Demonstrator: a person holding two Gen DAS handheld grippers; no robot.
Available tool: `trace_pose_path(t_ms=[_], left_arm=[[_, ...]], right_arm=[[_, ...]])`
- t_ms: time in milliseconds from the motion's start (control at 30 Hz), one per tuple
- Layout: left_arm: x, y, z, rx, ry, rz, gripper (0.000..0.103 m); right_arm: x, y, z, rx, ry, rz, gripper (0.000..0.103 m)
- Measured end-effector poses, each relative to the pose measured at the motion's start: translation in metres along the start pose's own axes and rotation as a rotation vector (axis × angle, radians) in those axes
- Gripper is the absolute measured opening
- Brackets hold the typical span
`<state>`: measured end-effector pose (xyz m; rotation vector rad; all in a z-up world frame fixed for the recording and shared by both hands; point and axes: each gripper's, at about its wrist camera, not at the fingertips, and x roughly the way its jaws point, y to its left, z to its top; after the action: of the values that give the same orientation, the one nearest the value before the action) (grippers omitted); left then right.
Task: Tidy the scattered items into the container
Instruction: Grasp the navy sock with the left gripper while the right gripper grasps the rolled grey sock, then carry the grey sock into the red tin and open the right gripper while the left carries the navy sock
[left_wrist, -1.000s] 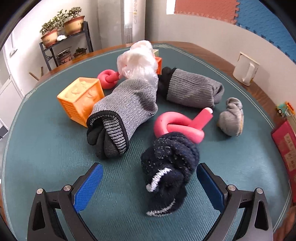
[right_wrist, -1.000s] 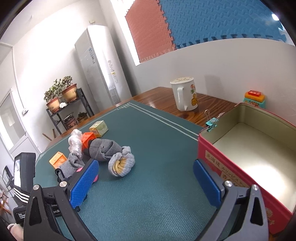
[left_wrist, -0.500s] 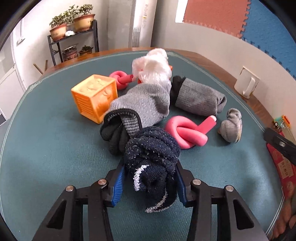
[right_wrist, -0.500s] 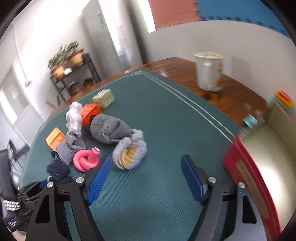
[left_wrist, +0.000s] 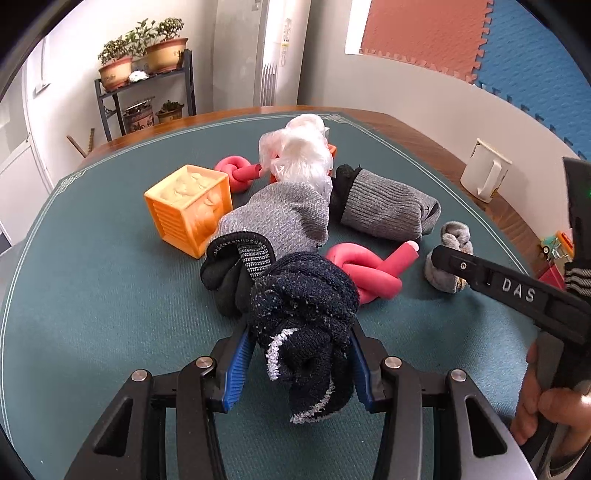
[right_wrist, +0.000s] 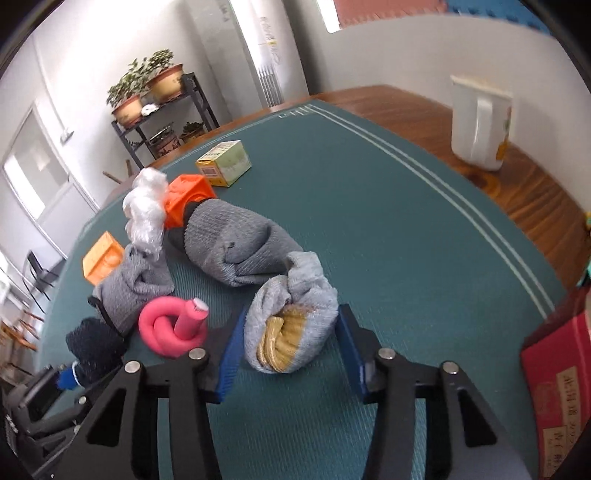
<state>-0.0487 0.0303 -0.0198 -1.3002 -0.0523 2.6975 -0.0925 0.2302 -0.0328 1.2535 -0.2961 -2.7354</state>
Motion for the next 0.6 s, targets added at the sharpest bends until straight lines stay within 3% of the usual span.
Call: trace_pose_path(t_ms=[233, 600], left_arm=[[-0.003, -0.003, -0.002, 0.01, -0.013, 0.015, 0.049], [-0.015, -0.012, -0.005, 0.034, -0.044, 0.024, 0.049]], right_arm=[[-0.019, 0.0, -0.009, 0.005, -0.051, -0.008, 0.047], [-0.062, 0.003, -0.028, -0.025, -0.221, -0.12, 0.047]])
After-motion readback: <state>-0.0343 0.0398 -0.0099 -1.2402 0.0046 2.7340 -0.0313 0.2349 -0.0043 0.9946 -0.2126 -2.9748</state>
